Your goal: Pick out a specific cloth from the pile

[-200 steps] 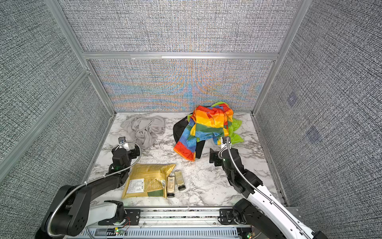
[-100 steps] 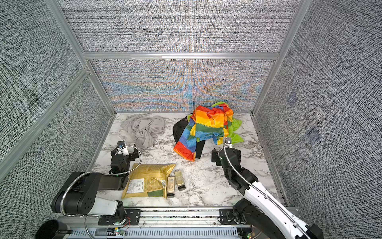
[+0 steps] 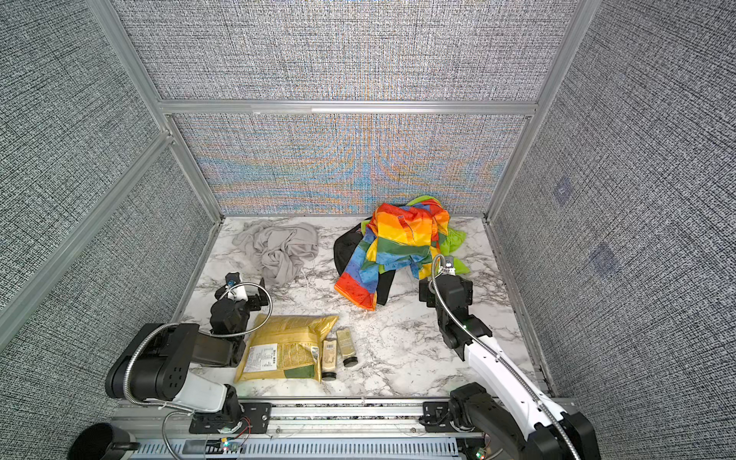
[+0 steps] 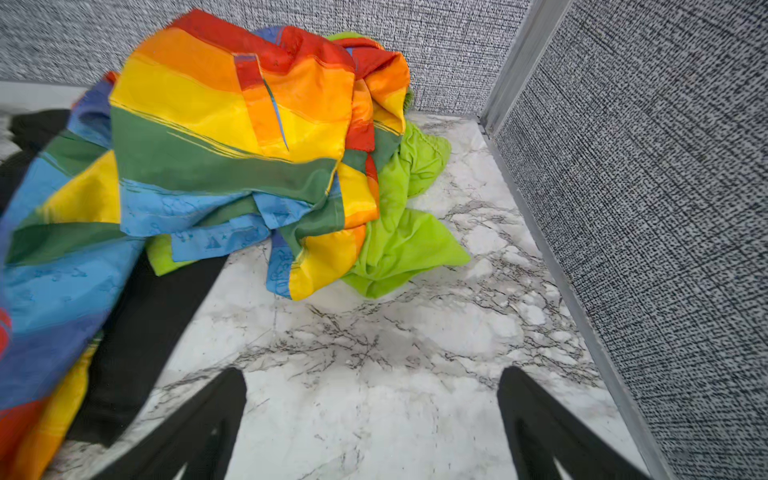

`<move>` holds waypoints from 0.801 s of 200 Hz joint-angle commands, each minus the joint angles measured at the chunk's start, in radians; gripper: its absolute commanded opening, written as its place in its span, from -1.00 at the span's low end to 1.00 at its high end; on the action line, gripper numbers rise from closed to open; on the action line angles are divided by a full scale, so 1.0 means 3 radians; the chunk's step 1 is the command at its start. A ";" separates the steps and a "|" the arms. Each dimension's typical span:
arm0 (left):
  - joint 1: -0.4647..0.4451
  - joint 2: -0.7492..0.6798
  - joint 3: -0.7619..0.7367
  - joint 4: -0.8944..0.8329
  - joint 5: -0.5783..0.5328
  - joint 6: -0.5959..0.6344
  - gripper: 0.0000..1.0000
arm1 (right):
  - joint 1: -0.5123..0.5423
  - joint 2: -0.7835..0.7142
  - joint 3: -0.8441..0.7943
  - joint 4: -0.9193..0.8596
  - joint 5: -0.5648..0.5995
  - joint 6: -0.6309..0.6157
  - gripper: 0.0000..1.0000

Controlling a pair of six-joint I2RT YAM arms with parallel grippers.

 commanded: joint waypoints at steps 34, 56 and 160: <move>0.0100 0.0003 0.0030 0.0081 0.0606 0.0089 0.97 | -0.0344 0.0333 -0.0248 0.1052 -0.0102 -0.0377 0.98; 0.0107 0.0004 0.0021 0.0121 0.0603 0.0089 0.97 | -0.0446 0.0561 -0.0586 0.1838 -0.0139 -0.0416 0.98; 0.0053 0.0002 -0.0008 0.0158 0.0195 0.0007 0.97 | -0.0819 0.1486 -0.0930 0.3453 -0.0439 -0.0282 0.98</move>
